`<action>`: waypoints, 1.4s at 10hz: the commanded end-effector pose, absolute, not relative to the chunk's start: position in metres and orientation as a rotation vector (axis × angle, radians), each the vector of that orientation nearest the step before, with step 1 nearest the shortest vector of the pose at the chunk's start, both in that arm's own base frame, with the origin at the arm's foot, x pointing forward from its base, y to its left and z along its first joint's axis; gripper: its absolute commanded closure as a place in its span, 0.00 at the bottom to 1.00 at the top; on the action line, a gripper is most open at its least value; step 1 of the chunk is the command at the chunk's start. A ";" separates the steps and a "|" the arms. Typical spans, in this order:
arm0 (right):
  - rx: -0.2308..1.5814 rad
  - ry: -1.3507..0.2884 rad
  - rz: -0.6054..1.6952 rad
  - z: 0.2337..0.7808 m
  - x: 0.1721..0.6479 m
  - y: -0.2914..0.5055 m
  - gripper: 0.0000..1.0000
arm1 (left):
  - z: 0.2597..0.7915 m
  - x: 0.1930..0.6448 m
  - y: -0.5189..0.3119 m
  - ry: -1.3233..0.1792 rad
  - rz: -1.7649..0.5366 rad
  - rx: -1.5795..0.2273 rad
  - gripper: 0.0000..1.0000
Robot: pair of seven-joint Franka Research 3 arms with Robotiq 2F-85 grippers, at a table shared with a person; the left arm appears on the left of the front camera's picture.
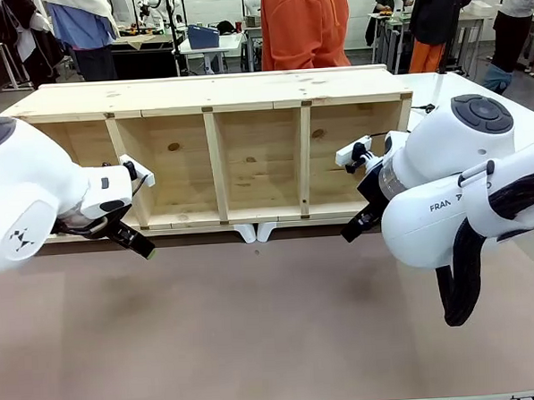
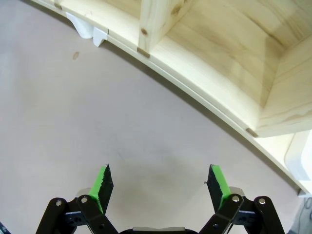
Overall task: Perform cable management.
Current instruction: When the cord part of the Power Cable appears at the lower middle area of the table and stops, grasp the cord part of the Power Cable.
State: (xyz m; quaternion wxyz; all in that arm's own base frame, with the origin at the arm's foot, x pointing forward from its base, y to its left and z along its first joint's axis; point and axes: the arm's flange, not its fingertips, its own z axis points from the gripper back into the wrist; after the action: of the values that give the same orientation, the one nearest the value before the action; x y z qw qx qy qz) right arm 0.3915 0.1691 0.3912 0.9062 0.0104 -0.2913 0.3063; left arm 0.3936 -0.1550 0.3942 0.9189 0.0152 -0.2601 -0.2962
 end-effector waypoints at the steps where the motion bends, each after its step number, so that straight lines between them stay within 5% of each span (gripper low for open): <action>1: -0.006 -0.613 0.596 0.406 0.351 0.166 0.00 | 0.414 0.351 -0.156 -0.558 -0.574 0.091 0.00; 7: -0.041 -0.698 0.518 0.460 0.252 0.151 0.00 | 0.462 0.250 -0.114 -0.683 -0.514 0.171 0.00; 14: -0.034 -0.794 0.389 0.457 0.171 0.121 0.00 | 0.447 0.178 -0.054 -0.755 -0.396 0.147 0.00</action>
State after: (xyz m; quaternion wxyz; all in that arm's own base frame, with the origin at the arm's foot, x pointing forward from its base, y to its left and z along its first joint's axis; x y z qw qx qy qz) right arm 0.2386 0.1748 0.5791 0.9034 -0.0215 -0.3762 0.2048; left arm 0.2663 -0.1085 0.5861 0.9119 0.0724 -0.3446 -0.2108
